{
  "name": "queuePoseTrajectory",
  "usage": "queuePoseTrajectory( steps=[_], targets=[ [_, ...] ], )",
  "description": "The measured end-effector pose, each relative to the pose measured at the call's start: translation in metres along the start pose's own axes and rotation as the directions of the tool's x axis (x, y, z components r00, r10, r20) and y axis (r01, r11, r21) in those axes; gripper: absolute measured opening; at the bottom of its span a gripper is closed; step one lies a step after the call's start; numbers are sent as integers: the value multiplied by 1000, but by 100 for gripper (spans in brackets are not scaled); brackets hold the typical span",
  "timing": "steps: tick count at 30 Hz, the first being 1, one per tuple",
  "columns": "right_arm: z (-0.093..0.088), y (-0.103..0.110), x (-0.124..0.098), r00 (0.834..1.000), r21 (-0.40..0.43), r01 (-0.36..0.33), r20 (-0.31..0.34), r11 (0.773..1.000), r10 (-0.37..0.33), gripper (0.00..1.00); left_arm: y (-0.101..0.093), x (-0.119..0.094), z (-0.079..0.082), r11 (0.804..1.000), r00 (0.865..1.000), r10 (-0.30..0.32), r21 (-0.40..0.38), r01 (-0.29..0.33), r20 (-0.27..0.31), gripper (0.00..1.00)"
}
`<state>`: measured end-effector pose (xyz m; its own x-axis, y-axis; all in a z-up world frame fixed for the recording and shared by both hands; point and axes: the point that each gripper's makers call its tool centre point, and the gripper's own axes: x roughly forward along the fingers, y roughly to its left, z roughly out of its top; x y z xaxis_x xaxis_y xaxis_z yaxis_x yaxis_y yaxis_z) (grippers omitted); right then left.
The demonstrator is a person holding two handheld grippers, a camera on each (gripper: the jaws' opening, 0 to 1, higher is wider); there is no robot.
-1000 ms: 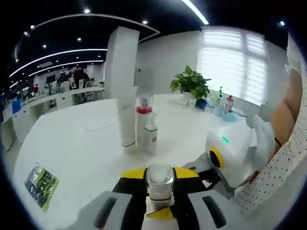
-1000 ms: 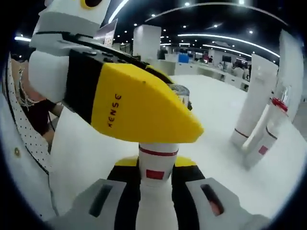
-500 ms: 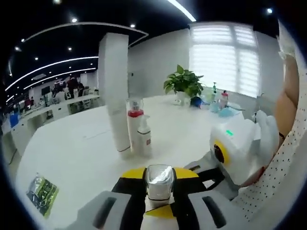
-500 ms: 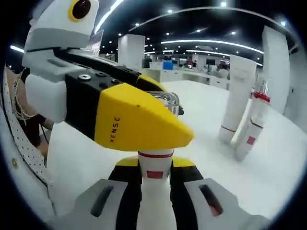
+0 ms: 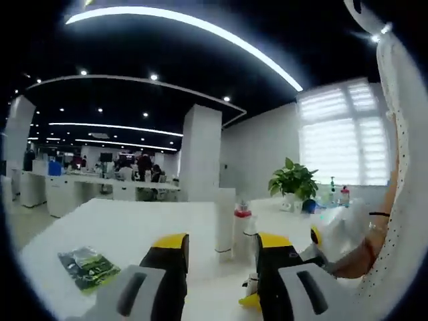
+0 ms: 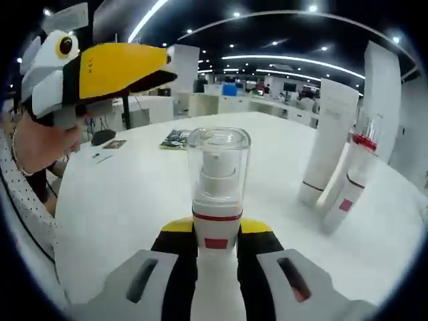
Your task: Arrange the skincare products in the storage area until every visible bottle or jar stands upright without overlapping.
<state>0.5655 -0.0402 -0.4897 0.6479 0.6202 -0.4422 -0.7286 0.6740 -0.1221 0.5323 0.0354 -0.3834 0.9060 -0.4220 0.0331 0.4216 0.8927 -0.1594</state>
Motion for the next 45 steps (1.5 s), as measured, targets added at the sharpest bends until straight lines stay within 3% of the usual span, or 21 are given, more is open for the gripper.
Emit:
queuePoseTrajectory(
  steps=[1,7,13,16,22,26,29,34,40,45],
  targets=[
    [1,-4,2,1000,8,9,-2,1000,-9,20,9,-5,-9,999,999,38,16,-38,-9,40],
    [6,-25,15,999,35,54,-1,998,-54,20,38,-24,-53,992,991,129,23,-128,-47,40],
    [8,-50,21,993,55,114,-9,992,-114,20,52,-30,-72,988,987,154,32,-153,-46,44],
    [6,-67,24,986,103,166,-11,981,-166,20,57,-36,-93,984,977,173,57,-167,-121,44],
    [3,-96,29,968,175,250,-26,952,-249,20,53,-36,-91,990,984,140,40,-136,-106,44],
    [1,-113,29,952,190,304,-38,934,-302,20,53,-35,-101,988,976,151,39,-146,-160,44],
    [-2,-124,28,938,202,346,-48,916,-344,20,51,-35,-103,990,975,143,46,-137,-168,44],
    [-2,-121,30,932,190,362,-73,913,-355,21,50,-34,-106,990,972,138,47,-131,-192,44],
    [-10,-112,33,943,180,329,-111,927,-313,22,46,-30,-107,992,970,125,37,-120,-208,44],
    [-24,-100,26,955,216,285,-149,934,-257,28,45,-11,-98,993,971,115,5,-116,-210,42]
  ],
)
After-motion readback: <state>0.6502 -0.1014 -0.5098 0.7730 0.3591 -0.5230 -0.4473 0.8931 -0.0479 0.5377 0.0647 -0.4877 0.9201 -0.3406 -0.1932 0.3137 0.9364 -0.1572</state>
